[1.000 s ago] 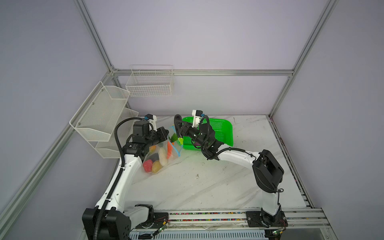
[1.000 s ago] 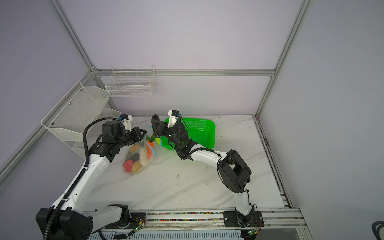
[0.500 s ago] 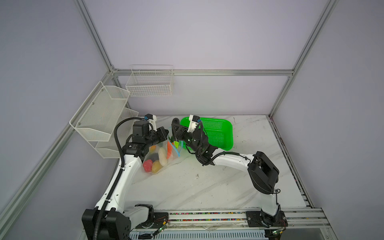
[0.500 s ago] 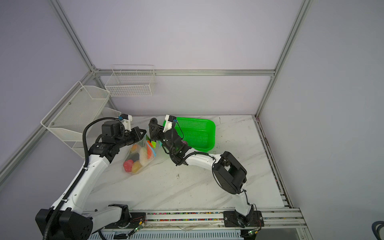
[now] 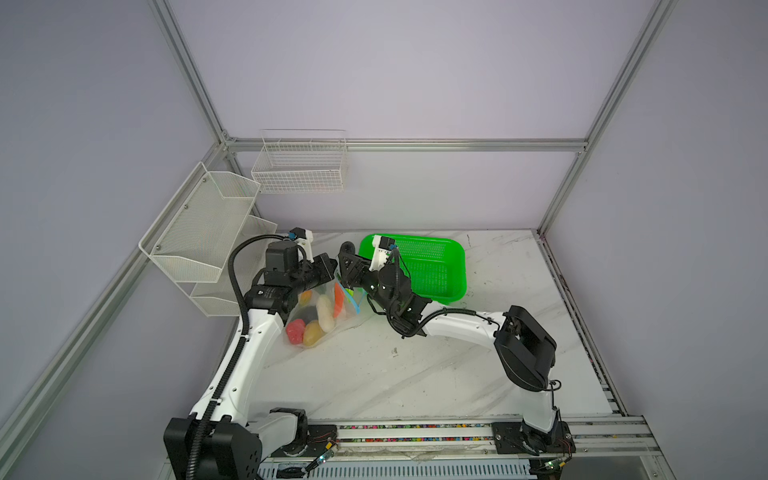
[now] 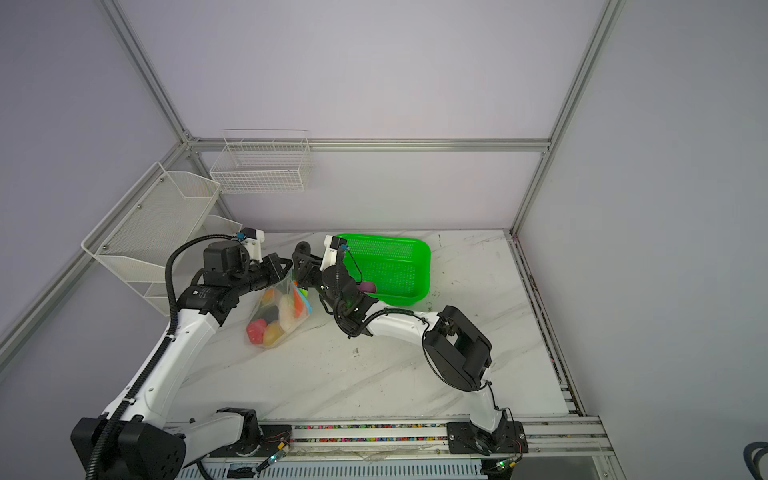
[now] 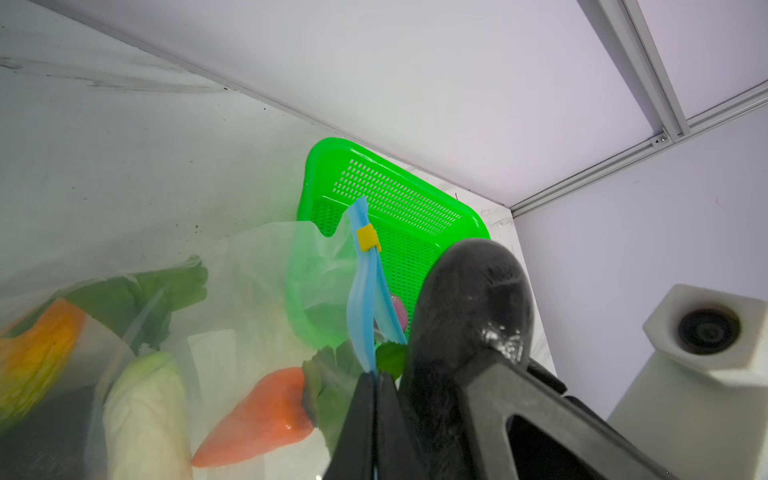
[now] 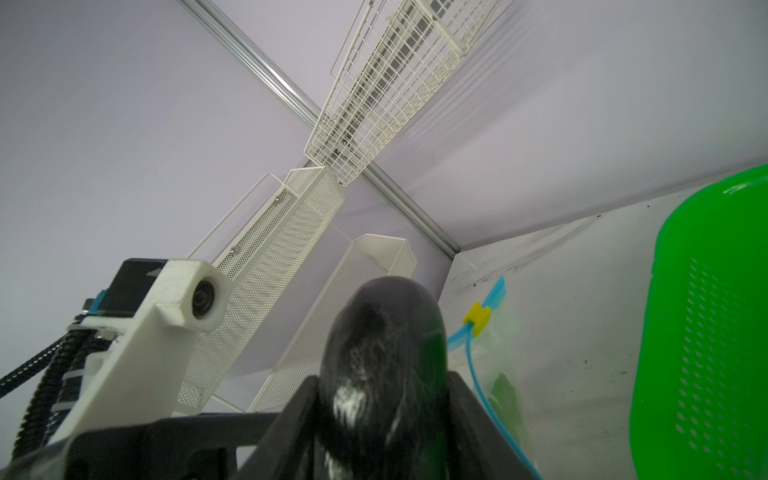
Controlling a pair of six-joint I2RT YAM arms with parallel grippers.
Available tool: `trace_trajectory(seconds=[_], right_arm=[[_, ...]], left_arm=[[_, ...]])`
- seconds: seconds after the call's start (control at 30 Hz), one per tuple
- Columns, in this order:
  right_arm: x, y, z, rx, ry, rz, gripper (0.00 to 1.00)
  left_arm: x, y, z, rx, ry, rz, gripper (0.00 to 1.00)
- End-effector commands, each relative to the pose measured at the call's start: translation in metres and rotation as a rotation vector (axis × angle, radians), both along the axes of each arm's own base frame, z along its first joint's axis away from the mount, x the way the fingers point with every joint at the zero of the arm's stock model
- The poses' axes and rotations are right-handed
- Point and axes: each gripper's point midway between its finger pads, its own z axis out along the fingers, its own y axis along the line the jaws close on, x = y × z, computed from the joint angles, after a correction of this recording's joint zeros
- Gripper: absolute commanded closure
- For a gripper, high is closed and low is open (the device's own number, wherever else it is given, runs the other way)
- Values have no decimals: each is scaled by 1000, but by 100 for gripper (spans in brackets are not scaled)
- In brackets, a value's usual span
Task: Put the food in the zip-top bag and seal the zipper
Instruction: 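Lower the eggplant into the bag and open the right gripper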
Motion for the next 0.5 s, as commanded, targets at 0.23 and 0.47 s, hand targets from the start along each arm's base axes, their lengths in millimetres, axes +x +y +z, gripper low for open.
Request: trace_trajectory(seconds=[0.23, 0.47], right_arm=[[0, 6, -30, -60, 34, 1, 48], [0, 8, -32, -64, 39, 9, 48]], left_arm=[[1, -3, 32, -25, -91, -8, 100], [1, -3, 31, -23, -93, -9, 100]])
